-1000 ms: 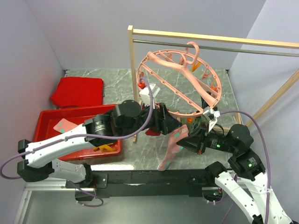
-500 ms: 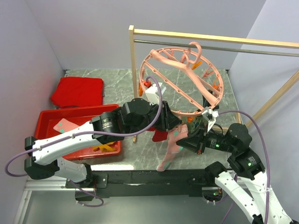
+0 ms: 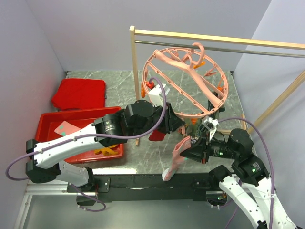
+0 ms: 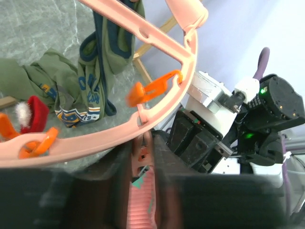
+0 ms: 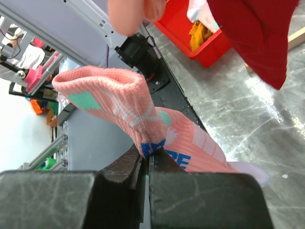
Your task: Remove the socks clipped to the hanger
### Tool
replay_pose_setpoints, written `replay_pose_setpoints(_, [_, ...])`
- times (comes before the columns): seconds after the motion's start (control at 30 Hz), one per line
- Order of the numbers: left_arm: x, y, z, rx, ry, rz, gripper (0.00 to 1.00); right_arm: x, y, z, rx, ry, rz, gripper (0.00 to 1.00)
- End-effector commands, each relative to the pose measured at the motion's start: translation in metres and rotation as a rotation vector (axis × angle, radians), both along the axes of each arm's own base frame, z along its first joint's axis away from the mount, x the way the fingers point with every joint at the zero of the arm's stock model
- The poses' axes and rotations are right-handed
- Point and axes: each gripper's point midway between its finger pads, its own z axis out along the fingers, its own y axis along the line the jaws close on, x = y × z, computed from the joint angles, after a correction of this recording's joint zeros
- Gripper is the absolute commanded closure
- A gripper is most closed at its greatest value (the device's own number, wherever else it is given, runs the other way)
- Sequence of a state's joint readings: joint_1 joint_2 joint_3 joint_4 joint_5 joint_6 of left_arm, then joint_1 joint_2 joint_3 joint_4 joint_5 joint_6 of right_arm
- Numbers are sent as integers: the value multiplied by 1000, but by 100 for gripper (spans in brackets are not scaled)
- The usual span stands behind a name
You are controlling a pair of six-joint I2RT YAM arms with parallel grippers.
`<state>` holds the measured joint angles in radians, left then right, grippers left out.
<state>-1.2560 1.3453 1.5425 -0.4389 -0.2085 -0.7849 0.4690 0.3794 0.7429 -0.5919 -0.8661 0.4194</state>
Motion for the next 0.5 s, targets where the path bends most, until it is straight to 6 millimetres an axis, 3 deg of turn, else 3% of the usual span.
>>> replay_pose_setpoints(0.0, [-2,6,16,-38,-15,-1,50,-3,1,-1,-1,-12,21,100])
replay_pose_setpoints(0.13, [-6,13,15,-31,-15,-17,21,2,4,8,19,-23,20,100])
replay_pose_setpoints(0.47, [-39,28,3,-61,-16,-173,19,8,6,22,39,-51,6,100])
